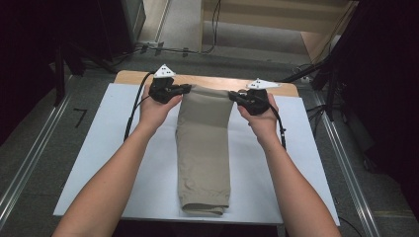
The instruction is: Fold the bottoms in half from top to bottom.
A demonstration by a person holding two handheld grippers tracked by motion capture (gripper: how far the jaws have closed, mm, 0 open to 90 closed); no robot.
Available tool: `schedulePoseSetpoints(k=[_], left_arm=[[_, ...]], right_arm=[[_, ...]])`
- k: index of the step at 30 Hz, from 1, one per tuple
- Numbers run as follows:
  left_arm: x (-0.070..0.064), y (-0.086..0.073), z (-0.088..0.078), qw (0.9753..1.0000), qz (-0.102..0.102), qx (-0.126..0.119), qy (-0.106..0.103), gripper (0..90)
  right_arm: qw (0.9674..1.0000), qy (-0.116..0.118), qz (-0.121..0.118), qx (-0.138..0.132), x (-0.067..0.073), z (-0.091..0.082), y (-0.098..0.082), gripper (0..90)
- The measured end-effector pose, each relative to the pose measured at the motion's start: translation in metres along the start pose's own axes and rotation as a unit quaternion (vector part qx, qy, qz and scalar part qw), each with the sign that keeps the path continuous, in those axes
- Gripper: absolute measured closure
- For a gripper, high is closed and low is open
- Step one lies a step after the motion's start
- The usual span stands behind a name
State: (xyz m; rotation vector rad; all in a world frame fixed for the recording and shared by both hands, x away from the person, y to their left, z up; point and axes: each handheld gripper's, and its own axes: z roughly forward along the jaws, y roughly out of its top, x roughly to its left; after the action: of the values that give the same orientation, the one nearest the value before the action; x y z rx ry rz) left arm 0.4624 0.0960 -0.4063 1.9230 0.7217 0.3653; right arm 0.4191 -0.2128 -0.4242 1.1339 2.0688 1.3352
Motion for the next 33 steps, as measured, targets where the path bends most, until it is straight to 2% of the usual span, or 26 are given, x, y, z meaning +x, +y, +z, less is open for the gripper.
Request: schedulePoseSetpoints(k=[9,12,19,23,26,29,33], left_arm=[[-0.019,-0.023,-0.02,0.9998,-0.001,-0.016,-0.011,88.7],[-0.026,-0.032,-0.028,0.9998,0.005,-0.015,-0.01,88.7],[-0.047,-0.05,-0.048,0.9994,0.016,-0.019,-0.022,88.6],[-0.058,-0.061,-0.058,0.9992,0.016,-0.023,-0.029,88.6],[-0.067,-0.07,-0.066,0.999,0.022,-0.022,-0.031,88.6],[-0.077,-0.079,-0.076,0.9986,0.022,-0.024,-0.041,88.6],[-0.087,-0.09,-0.087,0.998,0.026,-0.023,-0.052,88.6]], right_arm=[[0.9997,0.016,-0.009,-0.012,0.022,-0.02,-0.019,86.6],[0.9995,0.022,-0.016,-0.015,0.03,-0.026,-0.025,86.6],[0.9991,0.031,-0.028,-0.014,0.048,-0.041,-0.043,86.6],[0.9988,0.039,-0.025,-0.015,0.057,-0.05,-0.054,86.6],[0.9986,0.044,-0.029,-0.01,0.065,-0.058,-0.061,86.6],[0.9979,0.043,-0.048,-0.002,0.076,-0.066,-0.068,86.5],[0.9975,0.052,-0.048,0.0,0.086,-0.077,-0.078,86.6]])
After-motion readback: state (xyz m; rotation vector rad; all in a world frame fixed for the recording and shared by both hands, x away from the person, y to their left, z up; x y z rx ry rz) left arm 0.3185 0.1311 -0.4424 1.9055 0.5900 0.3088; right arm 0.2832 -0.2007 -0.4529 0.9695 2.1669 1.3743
